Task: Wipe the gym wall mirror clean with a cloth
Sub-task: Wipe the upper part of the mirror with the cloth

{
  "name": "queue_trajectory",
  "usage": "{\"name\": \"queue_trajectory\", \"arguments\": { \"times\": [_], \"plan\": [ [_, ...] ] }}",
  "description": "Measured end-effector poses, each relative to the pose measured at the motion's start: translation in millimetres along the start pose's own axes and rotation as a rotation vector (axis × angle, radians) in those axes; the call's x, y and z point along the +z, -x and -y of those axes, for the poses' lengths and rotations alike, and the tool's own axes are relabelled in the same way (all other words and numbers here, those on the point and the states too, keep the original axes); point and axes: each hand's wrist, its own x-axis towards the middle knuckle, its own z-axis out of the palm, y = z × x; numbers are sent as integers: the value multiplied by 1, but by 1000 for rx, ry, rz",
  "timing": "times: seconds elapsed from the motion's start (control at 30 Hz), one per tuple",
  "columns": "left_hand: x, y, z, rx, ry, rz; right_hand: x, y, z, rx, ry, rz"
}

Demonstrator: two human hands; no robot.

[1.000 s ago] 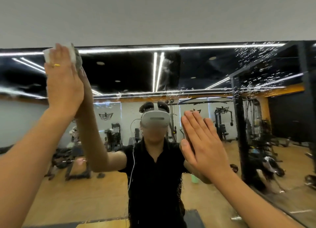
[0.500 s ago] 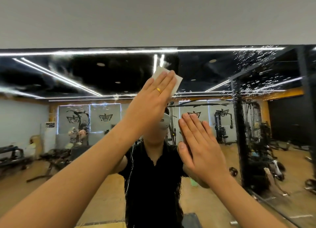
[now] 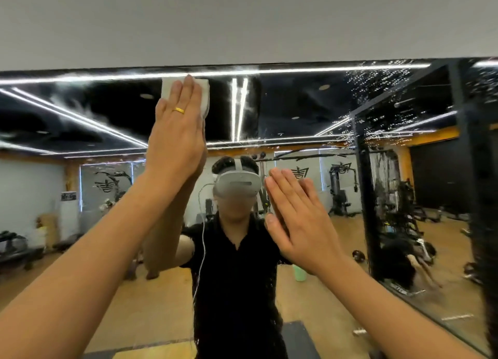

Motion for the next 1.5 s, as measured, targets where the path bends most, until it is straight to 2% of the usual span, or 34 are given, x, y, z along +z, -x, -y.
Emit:
{"name": "queue_trajectory", "arguments": {
  "times": [0.13,0.23,0.33,0.5,0.67,0.8,0.93,1.23,1.37,1.5],
  "plan": [
    [2,11,-15,16,65,4,-25,16,-29,-10,51,-32],
    [6,18,-45,87,103,41,-33,28,-66,-60,144,28],
    [20,13,-63,126,6,59,-30,34,-83,-118,174,74],
    [29,-27,-76,135,-108,57,-25,35,-85,-118,159,50],
    [32,-70,-89,84,-114,75,-22,36,-88,-121,146,29],
    [33,-28,-93,71,-80,55,-24,37,-88,-110,156,42],
    [36,26,-94,83,-57,105,-23,40,-88,-115,127,33],
    [40,-62,-102,57,-124,62,-23,40,-90,-123,98,19],
    [42,-15,-101,105,-99,44,-23,35,-91,-122,118,-21],
    [39,37,-86,165,-98,110,-23,37,-89,-106,111,12]
  ]
}}
